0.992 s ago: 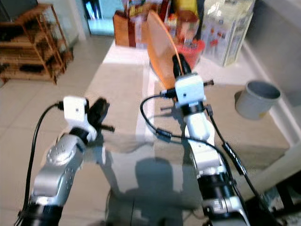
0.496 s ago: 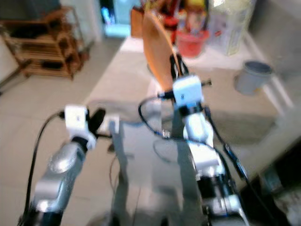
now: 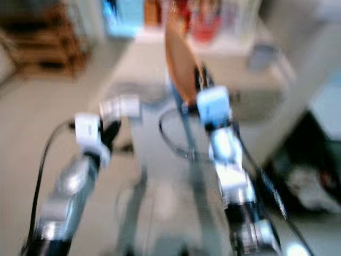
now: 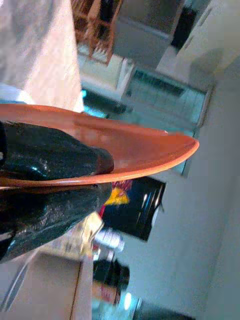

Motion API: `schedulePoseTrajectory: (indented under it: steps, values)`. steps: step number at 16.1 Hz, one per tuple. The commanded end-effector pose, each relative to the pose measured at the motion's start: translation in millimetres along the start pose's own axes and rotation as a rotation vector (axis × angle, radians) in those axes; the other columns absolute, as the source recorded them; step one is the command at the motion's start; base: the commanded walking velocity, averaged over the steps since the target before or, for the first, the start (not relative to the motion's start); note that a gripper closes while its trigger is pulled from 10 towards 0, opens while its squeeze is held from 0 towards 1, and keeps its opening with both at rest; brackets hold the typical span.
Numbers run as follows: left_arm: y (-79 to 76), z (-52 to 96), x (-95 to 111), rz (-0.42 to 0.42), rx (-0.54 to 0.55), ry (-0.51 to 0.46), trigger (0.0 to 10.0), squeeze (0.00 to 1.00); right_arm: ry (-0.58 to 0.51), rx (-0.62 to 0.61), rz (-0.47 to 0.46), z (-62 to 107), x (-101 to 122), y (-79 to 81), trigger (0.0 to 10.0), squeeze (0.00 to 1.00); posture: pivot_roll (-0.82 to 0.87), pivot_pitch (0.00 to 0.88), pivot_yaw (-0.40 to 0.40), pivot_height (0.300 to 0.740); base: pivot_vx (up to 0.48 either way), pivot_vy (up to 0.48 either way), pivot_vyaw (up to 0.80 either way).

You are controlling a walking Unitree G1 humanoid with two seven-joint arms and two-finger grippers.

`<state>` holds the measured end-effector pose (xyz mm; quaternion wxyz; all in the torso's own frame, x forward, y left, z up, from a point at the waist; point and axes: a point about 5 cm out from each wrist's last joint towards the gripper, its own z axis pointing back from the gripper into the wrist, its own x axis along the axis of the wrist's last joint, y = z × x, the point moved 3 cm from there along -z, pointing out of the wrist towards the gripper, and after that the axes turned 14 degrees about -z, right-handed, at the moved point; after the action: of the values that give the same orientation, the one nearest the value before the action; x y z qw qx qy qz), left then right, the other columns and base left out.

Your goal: Setting the table

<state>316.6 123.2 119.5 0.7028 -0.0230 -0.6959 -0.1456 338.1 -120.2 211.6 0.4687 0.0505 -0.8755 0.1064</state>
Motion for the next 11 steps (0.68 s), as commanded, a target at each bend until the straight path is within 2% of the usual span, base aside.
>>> schedulePoseTrajectory:
  steps: [1, 6, 7, 9, 11]
  values:
    - [-0.8, -2.8, 3.5, -0.003, -0.011, -0.013, 10.0, 0.00, -0.055, 0.019, 0.003, -5.7, 11.5, 2.8, 0.0, 0.00, -0.07, 0.000, 0.017, 0.736, 0.000, 0.000, 0.00]
    - [-3.7, -5.3, 4.8, -0.011, -0.036, -0.019, 10.0, 0.00, -0.031, 0.037, 0.004, -3.1, 5.7, 5.5, 0.0, 0.00, -0.06, 0.000, 0.019, 0.736, 0.000, 0.000, 0.00]
    - [-3.5, -5.6, 4.1, -0.036, -0.044, -0.014, 10.0, 0.00, -0.027, 0.040, 0.002, -2.4, 4.8, 6.1, 0.0, 0.00, -0.06, 0.000, 0.019, 0.736, 0.000, 0.000, 0.00]
    - [-6.0, -6.0, 0.6, 0.008, -0.063, 0.007, 10.0, 0.00, -0.024, 0.046, -0.001, -1.0, 3.7, 7.7, 0.0, 0.00, -0.06, 0.000, 0.018, 0.736, 0.000, -0.480, 0.00]
    - [-5.8, -6.2, 2.7, -0.006, -0.056, -0.007, 10.0, 0.00, -0.019, 0.056, -0.008, 0.9, 3.0, 11.0, 0.0, 0.00, -0.06, 0.000, 0.015, 0.736, 0.131, -0.157, 0.00]
